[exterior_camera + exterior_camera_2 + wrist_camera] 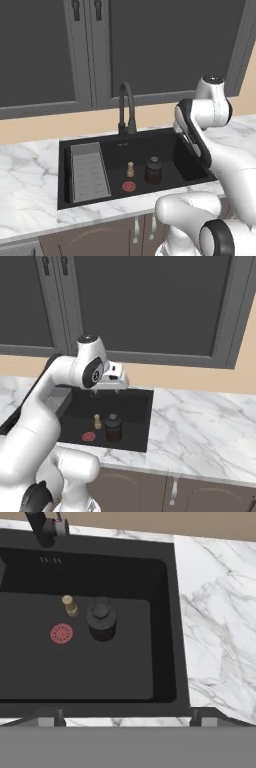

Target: Pick the jug and tupperware and place them in the sink. Then turn on the water.

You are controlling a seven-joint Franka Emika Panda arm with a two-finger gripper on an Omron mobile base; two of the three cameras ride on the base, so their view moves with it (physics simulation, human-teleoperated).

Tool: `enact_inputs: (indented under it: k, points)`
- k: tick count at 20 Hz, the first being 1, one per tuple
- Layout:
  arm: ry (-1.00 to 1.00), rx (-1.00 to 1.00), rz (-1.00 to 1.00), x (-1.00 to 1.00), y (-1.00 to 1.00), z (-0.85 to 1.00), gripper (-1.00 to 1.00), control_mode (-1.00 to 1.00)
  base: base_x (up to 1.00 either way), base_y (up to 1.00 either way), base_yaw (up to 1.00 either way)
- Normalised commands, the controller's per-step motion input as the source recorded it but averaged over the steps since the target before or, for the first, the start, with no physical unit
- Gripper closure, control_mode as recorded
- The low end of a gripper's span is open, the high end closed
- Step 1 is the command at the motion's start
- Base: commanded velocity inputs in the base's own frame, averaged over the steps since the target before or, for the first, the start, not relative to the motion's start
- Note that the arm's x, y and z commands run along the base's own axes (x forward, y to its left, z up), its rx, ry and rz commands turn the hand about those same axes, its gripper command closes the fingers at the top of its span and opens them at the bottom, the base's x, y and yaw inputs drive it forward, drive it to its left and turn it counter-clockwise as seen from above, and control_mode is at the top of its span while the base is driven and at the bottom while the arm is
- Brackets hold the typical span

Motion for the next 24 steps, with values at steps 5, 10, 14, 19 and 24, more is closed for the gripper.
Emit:
enact_inputs:
  k: [5,10,14,19,24]
  points:
    - [0.00,0.00,0.00,0.00,0.00,0.00,-1.00,-1.00,0.00,0.00,0.00]
    - [0.00,0.00,0.00,0.00,0.00,0.00,-1.00,-1.00,0.00,0.00,0.00]
    - [0.00,0.00,0.00,-0.03,0.00,0.00,-1.00,1.00,-0.11,0.00,0.00]
    - [0.00,0.00,0.00,0.00,0.00,0.00,-1.00,1.00,-0.93,0.18,0.14]
    - [0.00,0.00,0.00,0.00,0.00,0.00,-1.00,1.00,-0.85,0.56,0.33]
